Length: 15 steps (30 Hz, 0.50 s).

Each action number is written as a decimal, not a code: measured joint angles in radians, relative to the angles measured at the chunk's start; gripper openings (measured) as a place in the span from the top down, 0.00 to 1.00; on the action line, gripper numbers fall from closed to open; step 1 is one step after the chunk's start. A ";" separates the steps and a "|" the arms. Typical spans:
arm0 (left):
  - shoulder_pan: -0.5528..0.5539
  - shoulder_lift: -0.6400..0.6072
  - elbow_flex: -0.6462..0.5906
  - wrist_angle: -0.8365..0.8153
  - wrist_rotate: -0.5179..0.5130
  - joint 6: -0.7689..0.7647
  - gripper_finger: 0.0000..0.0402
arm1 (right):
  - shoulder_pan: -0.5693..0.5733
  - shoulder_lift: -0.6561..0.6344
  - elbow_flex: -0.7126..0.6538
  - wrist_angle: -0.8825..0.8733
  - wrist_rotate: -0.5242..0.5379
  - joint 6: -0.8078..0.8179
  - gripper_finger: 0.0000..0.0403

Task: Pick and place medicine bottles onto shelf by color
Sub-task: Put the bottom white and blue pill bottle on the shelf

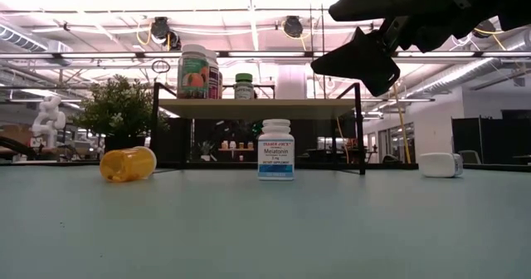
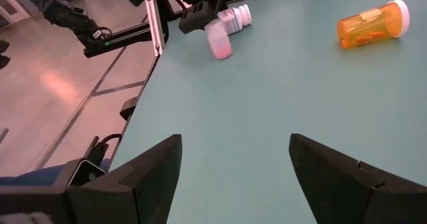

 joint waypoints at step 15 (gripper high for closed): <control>0.000 0.006 0.207 -0.284 -0.144 0.133 0.43 | 0.004 0.000 0.000 0.184 0.000 0.003 0.33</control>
